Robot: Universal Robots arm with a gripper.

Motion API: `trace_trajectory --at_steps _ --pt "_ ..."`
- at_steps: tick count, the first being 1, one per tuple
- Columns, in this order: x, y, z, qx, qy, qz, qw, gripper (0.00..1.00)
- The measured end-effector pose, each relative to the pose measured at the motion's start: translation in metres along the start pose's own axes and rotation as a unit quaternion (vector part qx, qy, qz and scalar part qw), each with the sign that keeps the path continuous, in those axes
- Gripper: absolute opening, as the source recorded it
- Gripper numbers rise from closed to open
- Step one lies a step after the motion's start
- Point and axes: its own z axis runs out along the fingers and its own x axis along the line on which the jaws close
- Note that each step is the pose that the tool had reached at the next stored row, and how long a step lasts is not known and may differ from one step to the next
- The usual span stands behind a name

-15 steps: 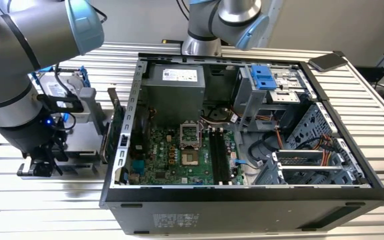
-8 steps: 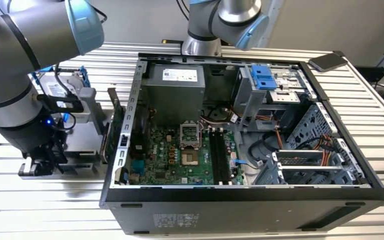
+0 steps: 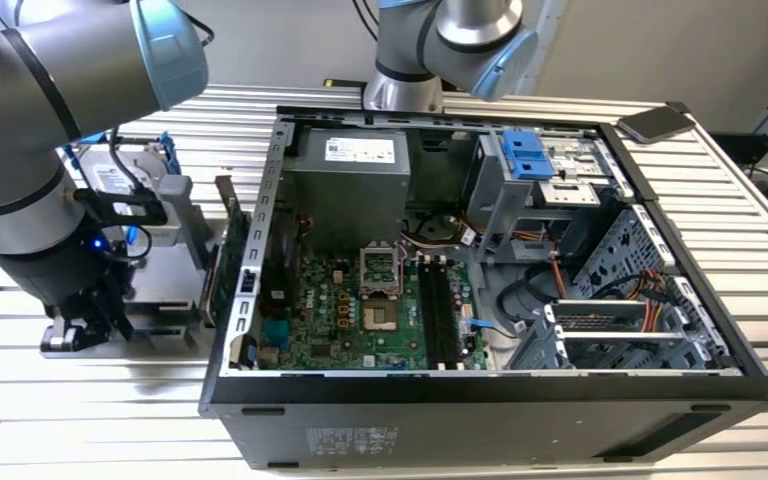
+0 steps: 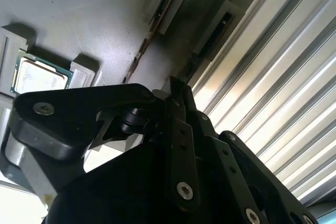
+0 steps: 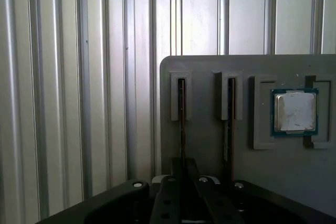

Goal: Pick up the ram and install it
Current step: 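Pick up the ram and move it above insertion slot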

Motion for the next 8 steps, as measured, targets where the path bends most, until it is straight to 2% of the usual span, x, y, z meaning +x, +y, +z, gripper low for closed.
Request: trace_trajectory --at_steps 8 --pt "0.0 0.0 0.0 0.0 0.0 0.0 1.0 0.0"
